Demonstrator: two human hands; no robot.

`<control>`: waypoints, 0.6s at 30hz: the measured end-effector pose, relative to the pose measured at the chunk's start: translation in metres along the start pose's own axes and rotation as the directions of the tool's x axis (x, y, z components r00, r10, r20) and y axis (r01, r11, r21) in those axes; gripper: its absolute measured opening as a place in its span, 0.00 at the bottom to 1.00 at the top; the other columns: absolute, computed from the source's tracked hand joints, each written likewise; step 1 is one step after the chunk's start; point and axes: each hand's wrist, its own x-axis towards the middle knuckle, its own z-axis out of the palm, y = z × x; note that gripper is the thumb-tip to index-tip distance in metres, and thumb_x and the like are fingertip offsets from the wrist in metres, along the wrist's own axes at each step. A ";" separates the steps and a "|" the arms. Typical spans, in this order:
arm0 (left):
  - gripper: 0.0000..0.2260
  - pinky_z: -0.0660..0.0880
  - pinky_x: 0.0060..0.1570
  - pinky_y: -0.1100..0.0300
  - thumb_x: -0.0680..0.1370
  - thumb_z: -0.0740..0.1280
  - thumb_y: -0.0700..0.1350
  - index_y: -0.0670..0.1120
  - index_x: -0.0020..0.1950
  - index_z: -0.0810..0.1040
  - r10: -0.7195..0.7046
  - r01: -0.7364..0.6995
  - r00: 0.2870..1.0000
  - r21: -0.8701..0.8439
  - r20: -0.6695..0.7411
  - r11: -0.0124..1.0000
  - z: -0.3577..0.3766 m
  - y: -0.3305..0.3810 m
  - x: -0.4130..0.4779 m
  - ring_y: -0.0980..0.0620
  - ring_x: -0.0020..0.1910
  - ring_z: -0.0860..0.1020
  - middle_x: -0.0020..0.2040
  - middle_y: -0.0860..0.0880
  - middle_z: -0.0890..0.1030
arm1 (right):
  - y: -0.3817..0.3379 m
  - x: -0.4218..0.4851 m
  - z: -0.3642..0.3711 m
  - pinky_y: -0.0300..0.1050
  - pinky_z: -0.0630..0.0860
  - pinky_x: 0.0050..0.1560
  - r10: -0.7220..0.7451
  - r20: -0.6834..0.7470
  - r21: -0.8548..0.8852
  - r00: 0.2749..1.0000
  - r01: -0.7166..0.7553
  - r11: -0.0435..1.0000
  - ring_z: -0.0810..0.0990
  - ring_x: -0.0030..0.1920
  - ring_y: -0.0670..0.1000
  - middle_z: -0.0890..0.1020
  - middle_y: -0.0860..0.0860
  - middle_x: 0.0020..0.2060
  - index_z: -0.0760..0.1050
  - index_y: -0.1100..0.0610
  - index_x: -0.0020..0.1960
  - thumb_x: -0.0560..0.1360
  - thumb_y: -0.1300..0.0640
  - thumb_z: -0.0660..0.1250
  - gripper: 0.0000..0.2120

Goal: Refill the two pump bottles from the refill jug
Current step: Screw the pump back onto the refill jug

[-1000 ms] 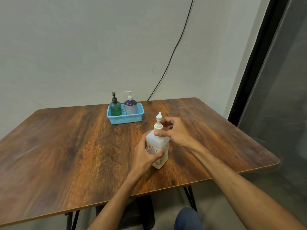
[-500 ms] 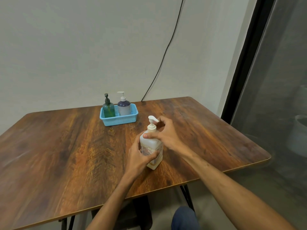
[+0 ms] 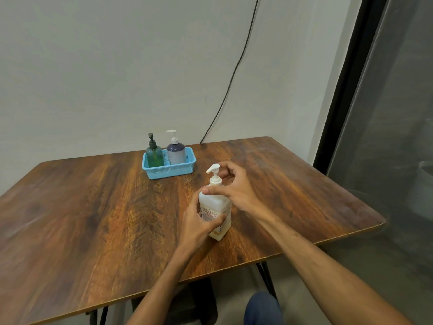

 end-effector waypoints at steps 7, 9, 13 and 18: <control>0.36 0.78 0.59 0.56 0.63 0.77 0.54 0.56 0.70 0.70 0.016 -0.016 1.000 -0.017 0.007 1.000 0.001 0.001 0.000 0.60 0.61 0.77 0.62 0.59 0.78 | 0.000 -0.001 -0.004 0.40 0.76 0.46 0.002 -0.024 -0.029 1.000 -0.002 1.000 0.81 0.45 0.45 0.85 0.48 0.45 0.83 0.56 0.51 0.61 0.60 0.83 0.20; 0.36 0.77 0.60 0.56 0.63 0.77 0.55 0.56 0.70 0.70 0.011 -0.011 1.000 -0.023 0.005 1.000 0.001 0.001 -0.001 0.60 0.61 0.77 0.62 0.59 0.78 | 0.000 -0.001 0.000 0.36 0.74 0.41 -0.002 -0.026 -0.014 1.000 0.001 1.000 0.76 0.40 0.41 0.82 0.48 0.41 0.82 0.56 0.50 0.60 0.59 0.84 0.21; 0.35 0.76 0.59 0.60 0.63 0.77 0.56 0.61 0.69 0.69 0.017 -0.017 1.000 -0.025 -0.001 1.000 0.001 0.001 -0.001 0.64 0.62 0.76 0.62 0.63 0.77 | 0.002 -0.002 -0.003 0.39 0.76 0.52 0.011 0.047 0.007 0.999 -0.011 1.000 0.80 0.48 0.43 0.84 0.47 0.47 0.81 0.55 0.56 0.64 0.59 0.82 0.22; 0.35 0.74 0.56 0.65 0.63 0.76 0.56 0.63 0.68 0.68 0.023 -0.023 1.000 -0.026 -0.008 0.999 0.001 0.002 -0.001 0.65 0.61 0.76 0.61 0.67 0.77 | 0.004 0.000 -0.004 0.55 0.79 0.54 0.016 -0.026 -0.053 1.000 -0.018 0.998 0.83 0.48 0.52 0.86 0.49 0.45 0.83 0.57 0.49 0.62 0.59 0.82 0.18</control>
